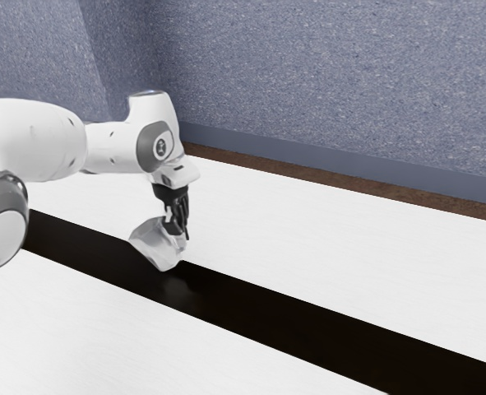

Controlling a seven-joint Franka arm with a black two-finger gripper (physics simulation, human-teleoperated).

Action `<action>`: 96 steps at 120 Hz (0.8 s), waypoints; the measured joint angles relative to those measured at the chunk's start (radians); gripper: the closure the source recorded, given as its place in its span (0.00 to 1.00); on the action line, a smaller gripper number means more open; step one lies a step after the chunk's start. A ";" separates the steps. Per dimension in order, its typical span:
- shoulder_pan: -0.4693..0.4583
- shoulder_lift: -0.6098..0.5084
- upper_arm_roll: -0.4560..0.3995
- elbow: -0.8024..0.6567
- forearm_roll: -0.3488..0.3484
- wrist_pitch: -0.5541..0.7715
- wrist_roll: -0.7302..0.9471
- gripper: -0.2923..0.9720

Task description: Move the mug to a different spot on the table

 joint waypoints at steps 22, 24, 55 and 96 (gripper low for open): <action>-0.045 -0.008 -0.003 -0.023 0.003 0.011 -0.037 0.81; -0.047 -0.008 -0.003 -0.024 0.004 0.012 -0.040 0.81; -0.053 0.003 -0.028 -0.062 0.004 0.041 -0.086 0.81; -0.062 0.008 -0.051 -0.086 0.001 0.074 -0.134 0.69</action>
